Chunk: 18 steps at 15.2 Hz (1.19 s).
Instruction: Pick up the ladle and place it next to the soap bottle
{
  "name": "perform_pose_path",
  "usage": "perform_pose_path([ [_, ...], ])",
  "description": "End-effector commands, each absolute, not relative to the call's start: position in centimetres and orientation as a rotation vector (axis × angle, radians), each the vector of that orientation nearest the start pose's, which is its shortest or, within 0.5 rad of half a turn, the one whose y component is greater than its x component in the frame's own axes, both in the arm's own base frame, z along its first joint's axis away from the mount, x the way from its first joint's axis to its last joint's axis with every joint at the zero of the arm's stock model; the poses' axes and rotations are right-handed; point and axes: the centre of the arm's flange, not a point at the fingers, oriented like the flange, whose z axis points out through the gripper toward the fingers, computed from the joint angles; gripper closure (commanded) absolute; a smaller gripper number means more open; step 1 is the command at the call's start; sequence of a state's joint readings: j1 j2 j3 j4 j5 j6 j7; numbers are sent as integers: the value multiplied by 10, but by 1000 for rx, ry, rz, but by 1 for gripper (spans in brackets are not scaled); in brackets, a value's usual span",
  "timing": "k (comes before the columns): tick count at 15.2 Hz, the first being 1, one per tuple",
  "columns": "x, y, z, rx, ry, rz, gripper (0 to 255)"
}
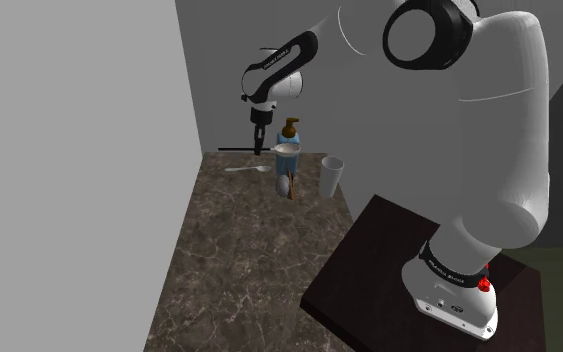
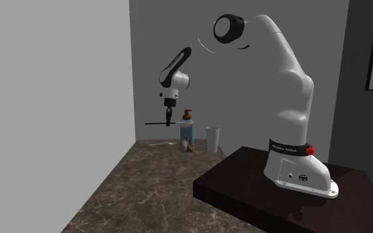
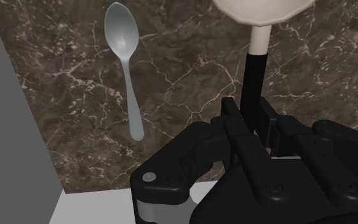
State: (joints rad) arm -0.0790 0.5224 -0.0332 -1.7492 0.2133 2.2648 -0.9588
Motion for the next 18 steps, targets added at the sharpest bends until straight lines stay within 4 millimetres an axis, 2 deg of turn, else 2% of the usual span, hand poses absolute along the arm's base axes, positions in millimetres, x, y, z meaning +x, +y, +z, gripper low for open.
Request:
perform_pose_path([
  [1, 661, -67, 264, -2821, -1052, -106, 255],
  [18, 661, -67, 174, -2821, -1052, -106, 255],
])
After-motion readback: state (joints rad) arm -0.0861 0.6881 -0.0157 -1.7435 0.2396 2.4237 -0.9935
